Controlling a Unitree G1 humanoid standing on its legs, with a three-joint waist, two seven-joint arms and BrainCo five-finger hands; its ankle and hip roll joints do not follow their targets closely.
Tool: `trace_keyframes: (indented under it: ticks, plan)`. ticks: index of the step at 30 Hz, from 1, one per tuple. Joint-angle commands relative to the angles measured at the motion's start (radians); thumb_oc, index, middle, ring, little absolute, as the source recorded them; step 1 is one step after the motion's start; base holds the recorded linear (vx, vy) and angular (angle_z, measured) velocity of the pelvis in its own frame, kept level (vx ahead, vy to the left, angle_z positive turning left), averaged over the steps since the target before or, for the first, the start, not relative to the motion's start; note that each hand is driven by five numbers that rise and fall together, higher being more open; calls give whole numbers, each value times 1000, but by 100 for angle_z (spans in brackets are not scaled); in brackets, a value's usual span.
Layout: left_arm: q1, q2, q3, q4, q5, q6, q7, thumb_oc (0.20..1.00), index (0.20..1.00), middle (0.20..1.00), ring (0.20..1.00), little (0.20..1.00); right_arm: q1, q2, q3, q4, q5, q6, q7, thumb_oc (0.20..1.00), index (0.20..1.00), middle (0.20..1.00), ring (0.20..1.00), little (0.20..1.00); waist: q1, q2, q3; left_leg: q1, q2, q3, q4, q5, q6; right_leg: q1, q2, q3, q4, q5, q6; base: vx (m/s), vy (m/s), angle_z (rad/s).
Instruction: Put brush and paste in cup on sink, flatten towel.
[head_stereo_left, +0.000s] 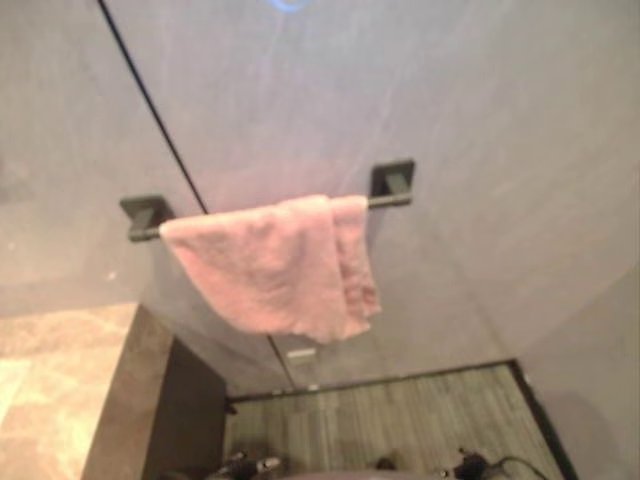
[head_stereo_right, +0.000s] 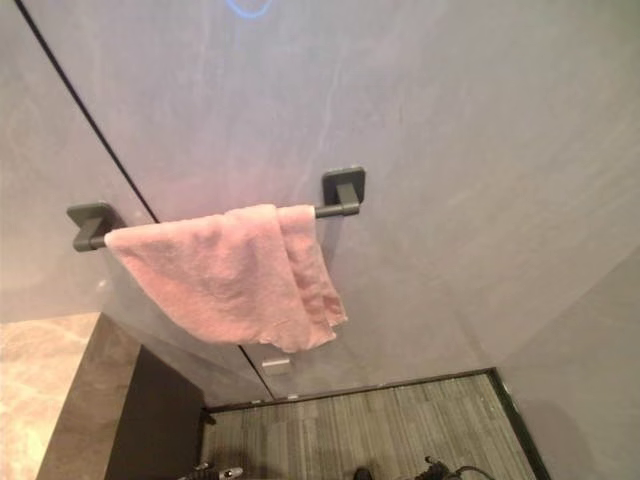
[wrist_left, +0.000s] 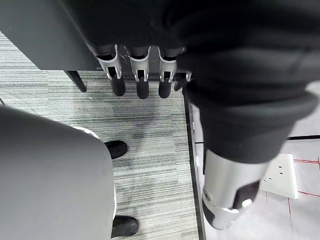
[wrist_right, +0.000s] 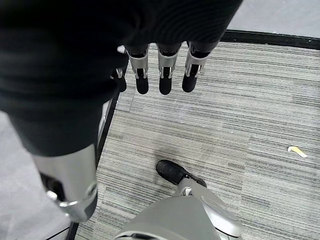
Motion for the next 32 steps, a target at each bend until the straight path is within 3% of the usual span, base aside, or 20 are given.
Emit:
trace_keyframes:
  ticks: [1,9,14,19,21,24,32]
  plan:
    - [-78,9,35,58,-10,-14,7,1000,1000,1000,1000,1000,-70,3,14,86,-2,-8,-4,1000,1000,1000,1000,1000,-4,-61,15,27,61,10,13,-46,-46,24,-70,-38,5,-20,52,0,0,0]
    - [-73,38,70,58,-3,-14,20,1000,1000,1000,1000,1000,-73,-26,-7,95,-13,-6,-3,1000,1000,1000,1000,1000,2,-61,21,22,62,6,13,-42,-48,22,-72,-45,5,-17,54,0,0,0]
    - [-33,87,51,27,85,-29,4,1000,1000,1000,1000,1000,-71,-67,-22,81,-20,-19,13,1000,1000,1000,1000,1000,11,-58,34,13,58,-5,13,-38,-46,20,-78,-58,5,-12,59,-24,30,6]
    - [-10,105,37,-108,81,-58,19,1000,1000,1000,1000,1000,-58,-94,-31,-2,9,-53,4,1000,1000,1000,1000,1000,15,-59,45,3,54,-13,13,-36,-44,14,-82,-60,5,-8,63,-17,17,7]
    - [30,138,42,-196,61,-91,21,1000,1000,1000,1000,1000,-38,-98,-74,-64,86,-93,-7,1000,1000,1000,1000,1000,17,-61,58,-8,51,-20,13,-31,-43,8,-86,-65,5,-5,66,-33,16,2]
    - [72,178,81,-155,87,-104,18,1000,1000,1000,1000,1000,-28,-101,-80,-60,80,-107,1,1000,1000,1000,1000,1000,27,-66,66,-15,47,-29,13,-28,-43,8,-89,-74,5,-5,68,-27,14,7]
    - [45,185,100,-56,124,-112,43,1000,1000,1000,1000,1000,-33,-88,-47,-41,34,-113,-3,1000,1000,1000,1000,1000,29,-75,65,-15,46,-29,13,-31,-43,8,-93,-77,5,-6,68,-2,3,3]
